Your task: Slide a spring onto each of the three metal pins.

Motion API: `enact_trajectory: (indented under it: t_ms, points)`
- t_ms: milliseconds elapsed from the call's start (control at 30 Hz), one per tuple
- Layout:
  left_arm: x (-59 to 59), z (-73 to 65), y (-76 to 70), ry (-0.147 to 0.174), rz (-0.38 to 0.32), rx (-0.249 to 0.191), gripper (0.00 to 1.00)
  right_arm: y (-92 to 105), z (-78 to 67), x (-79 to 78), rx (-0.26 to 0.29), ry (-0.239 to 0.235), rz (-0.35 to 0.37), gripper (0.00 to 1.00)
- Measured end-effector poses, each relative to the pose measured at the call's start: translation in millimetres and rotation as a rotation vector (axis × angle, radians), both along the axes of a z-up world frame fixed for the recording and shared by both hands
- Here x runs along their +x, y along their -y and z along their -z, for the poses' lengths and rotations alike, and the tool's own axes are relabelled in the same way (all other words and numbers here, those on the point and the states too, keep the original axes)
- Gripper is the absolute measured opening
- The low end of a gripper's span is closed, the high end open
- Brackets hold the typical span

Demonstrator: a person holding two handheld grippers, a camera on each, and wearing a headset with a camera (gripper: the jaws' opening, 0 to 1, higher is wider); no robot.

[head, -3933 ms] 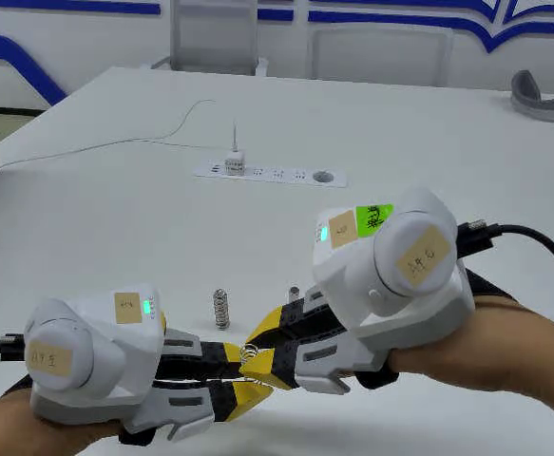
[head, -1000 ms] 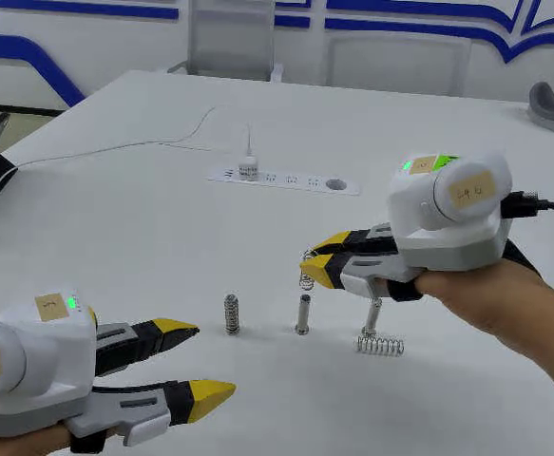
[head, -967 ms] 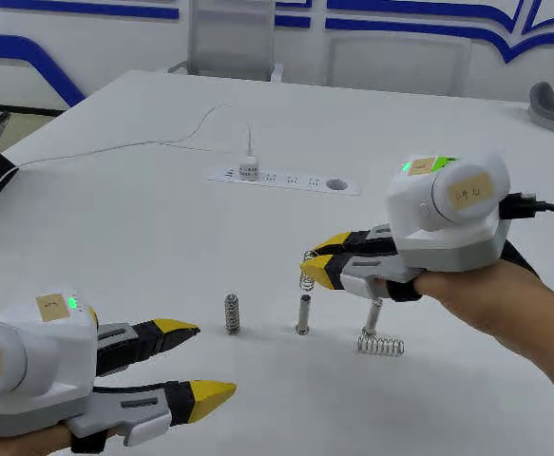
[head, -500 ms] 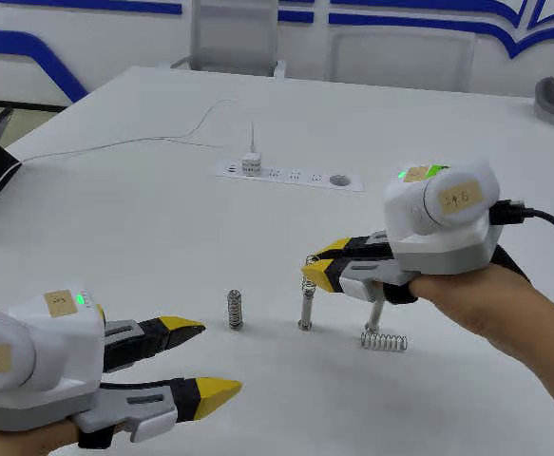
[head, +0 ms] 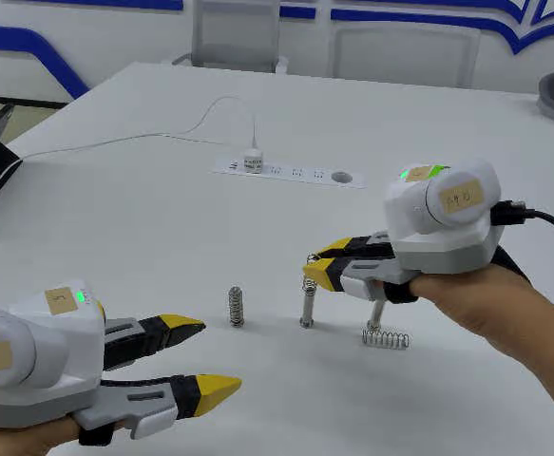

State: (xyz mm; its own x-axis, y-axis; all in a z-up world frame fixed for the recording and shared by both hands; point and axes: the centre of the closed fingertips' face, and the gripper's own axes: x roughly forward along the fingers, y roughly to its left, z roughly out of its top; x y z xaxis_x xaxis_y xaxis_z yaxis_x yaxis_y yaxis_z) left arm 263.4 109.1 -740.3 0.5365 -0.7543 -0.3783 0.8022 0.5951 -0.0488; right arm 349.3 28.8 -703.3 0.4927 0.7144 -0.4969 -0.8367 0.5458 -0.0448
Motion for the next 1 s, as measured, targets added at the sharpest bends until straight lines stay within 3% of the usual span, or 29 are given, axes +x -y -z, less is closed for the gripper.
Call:
enact_trajectory:
  t_ms: [267,1000]
  points:
    - [0.2,-0.1,0.1,0.001,0.001,0.003,0.46,-0.5,0.7,-1.5,-0.002,-0.001,-0.002,0.12]
    - [-0.8,-0.8,-0.5,0.001,0.002,0.006,0.46,0.6,19.3,0.5,-0.009,-0.024,0.013,0.12]
